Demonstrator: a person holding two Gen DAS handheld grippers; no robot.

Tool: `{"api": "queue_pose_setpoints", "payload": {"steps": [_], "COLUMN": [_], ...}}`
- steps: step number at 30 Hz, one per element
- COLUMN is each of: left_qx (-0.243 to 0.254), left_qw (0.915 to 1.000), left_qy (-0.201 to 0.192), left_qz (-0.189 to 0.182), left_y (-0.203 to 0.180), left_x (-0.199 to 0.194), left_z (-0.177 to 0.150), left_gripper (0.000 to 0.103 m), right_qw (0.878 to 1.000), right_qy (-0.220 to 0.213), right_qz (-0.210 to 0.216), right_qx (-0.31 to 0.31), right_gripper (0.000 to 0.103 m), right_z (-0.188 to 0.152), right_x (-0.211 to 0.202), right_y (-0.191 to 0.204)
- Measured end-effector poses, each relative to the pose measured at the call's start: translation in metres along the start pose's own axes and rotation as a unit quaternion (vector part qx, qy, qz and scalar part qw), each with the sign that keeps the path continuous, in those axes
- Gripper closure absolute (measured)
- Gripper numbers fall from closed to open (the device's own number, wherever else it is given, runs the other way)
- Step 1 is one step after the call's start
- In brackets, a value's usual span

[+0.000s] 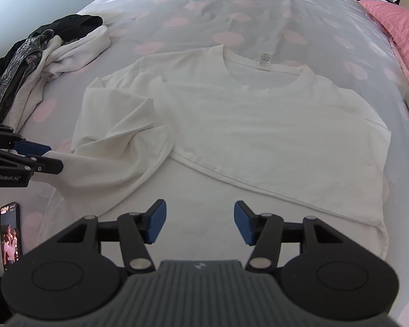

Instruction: Fold clothes

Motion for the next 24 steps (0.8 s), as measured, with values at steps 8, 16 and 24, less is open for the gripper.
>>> {"api": "queue_pose_setpoints", "payload": {"steps": [8, 16, 24], "left_qx": [0.0, -0.022, -0.045], "left_qw": [0.9978, 0.9911, 0.9848], "left_qy": [-0.03, -0.064, -0.093], "left_qz": [-0.06, -0.114, -0.14], "left_y": [-0.022, -0.046, -0.059], "left_x": [-0.01, -0.016, -0.02], "left_z": [0.02, 0.042, 0.053], "left_gripper": [0.101, 0.101, 0.101], "right_qw": [0.998, 0.991, 0.993], "right_qy": [-0.001, -0.008, -0.02], "right_qz": [0.046, 0.121, 0.119], "right_qx": [-0.031, -0.053, -0.009], "right_gripper": [0.045, 0.044, 0.04], "right_z": [-0.006, -0.016, -0.015], "right_x": [-0.008, -0.027, -0.027], "right_y": [0.024, 0.055, 0.055]}}
Point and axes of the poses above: each gripper's, at about its wrist camera, not at the fingertips, and x roughly the way its jaws point, y to its left, z to its top, the point moved 2 cm from there along x, roughly the way its jaws point, and after that the axes turned 12 degrees about x, right-handed, at the moved point
